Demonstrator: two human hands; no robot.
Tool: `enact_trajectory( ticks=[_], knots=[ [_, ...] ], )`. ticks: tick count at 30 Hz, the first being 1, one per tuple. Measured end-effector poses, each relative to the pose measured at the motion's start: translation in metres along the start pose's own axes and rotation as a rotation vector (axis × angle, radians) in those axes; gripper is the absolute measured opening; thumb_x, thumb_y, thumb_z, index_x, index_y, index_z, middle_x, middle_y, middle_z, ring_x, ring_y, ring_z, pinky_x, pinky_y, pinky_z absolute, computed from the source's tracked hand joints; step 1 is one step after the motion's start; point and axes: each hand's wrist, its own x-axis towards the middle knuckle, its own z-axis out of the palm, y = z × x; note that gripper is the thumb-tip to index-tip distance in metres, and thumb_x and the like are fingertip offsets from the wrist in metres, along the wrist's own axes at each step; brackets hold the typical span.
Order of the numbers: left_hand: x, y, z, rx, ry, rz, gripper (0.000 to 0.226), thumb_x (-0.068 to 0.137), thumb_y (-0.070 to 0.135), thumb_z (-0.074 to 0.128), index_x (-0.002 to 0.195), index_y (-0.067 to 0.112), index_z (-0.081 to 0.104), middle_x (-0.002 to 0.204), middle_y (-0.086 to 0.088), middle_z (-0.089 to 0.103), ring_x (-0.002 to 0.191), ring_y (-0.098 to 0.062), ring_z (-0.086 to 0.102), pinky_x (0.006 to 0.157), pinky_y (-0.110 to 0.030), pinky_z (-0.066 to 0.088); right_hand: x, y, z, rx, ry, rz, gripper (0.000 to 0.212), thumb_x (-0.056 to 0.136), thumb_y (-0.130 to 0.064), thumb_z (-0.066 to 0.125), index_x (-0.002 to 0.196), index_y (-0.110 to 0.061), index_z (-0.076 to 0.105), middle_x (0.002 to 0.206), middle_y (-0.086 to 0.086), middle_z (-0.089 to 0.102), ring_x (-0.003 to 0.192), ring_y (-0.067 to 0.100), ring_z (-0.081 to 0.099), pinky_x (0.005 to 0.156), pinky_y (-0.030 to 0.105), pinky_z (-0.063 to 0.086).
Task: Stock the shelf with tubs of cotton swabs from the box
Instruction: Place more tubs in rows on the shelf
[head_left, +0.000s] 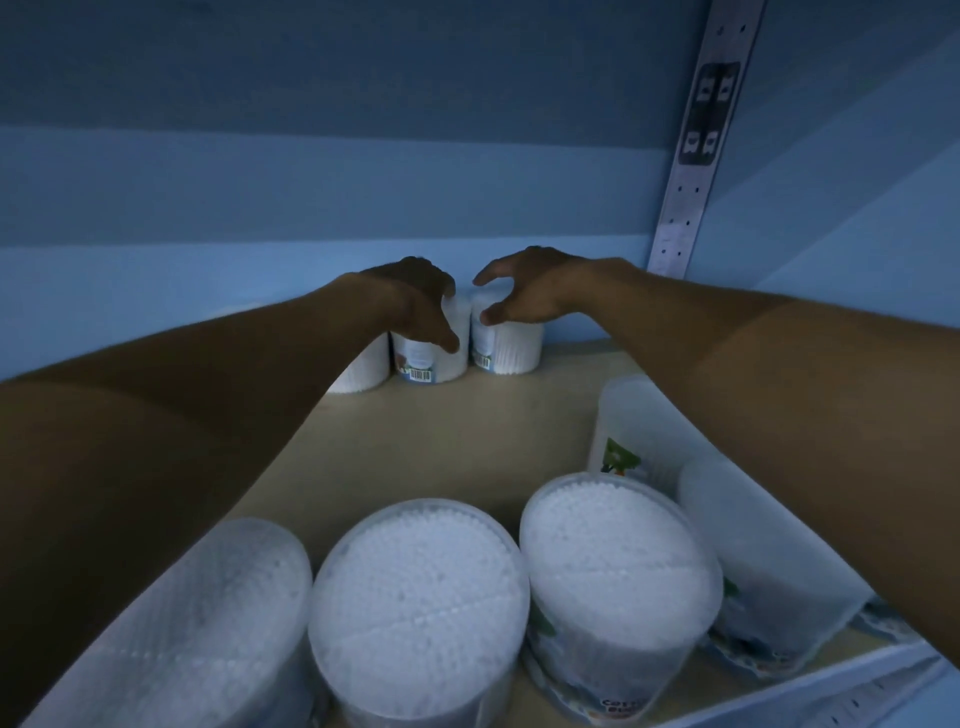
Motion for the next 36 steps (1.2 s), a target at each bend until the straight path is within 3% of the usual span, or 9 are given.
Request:
enact_trajectory(
  ticks=[8, 15, 21, 26, 36],
  knots=[
    [0.001, -0.006, -0.001, -0.019, 0.038, 0.027, 0.077, 0.078, 0.052, 0.074, 0.144, 0.029, 0.042, 0.148, 0.000, 0.041, 0.137, -0.021, 0.036, 0.104, -0.035, 0.037, 0.009, -0.008, 0.006, 0.008, 0.015, 0.001, 0.056, 0.090, -0.047, 0.068, 0.144, -0.039, 0.052, 0.155, -0.006, 0.042, 0.139, 0.021, 0.042, 0.109, 0.032, 0.040],
    [-0.004, -0.003, -0.010, -0.030, 0.017, -0.002, 0.081, 0.069, 0.055, 0.080, 0.140, 0.031, 0.048, 0.141, 0.002, 0.048, 0.129, -0.021, 0.047, 0.099, -0.033, 0.043, 0.003, -0.010, 0.004, 0.079, 0.033, 0.070, 0.055, 0.084, -0.043, 0.076, 0.136, -0.040, 0.060, 0.148, -0.007, 0.050, 0.132, 0.019, 0.050, 0.097, 0.028, 0.044],
    [-0.014, 0.006, -0.011, 0.021, 0.003, -0.022, 0.084, 0.068, 0.058, 0.079, 0.141, 0.030, 0.048, 0.143, 0.002, 0.046, 0.130, -0.022, 0.046, 0.097, -0.034, 0.042, -0.012, -0.012, 0.005, 0.099, 0.032, 0.107, 0.055, 0.079, -0.042, 0.080, 0.131, -0.039, 0.064, 0.142, -0.006, 0.055, 0.125, 0.020, 0.054, 0.103, 0.035, 0.048],
    [-0.030, 0.011, -0.011, 0.038, -0.010, -0.021, 0.085, 0.068, 0.060, 0.078, 0.142, 0.031, 0.047, 0.143, 0.000, 0.044, 0.130, -0.023, 0.045, 0.098, -0.036, 0.042, -0.026, -0.010, 0.009, 0.168, 0.061, 0.120, 0.048, 0.070, -0.043, 0.086, 0.116, -0.041, 0.072, 0.134, -0.007, 0.061, 0.119, 0.019, 0.057, 0.101, 0.036, 0.051],
    [-0.073, 0.017, -0.011, 0.018, 0.013, 0.013, 0.079, 0.069, 0.055, 0.080, 0.137, 0.026, 0.055, 0.132, -0.001, 0.058, 0.119, -0.023, 0.056, 0.090, -0.033, 0.046, -0.060, -0.023, 0.016, 0.227, 0.080, 0.124, 0.042, 0.064, -0.039, 0.089, 0.104, -0.040, 0.077, 0.122, -0.012, 0.070, 0.112, 0.016, 0.063, 0.099, 0.037, 0.051]
  ],
)
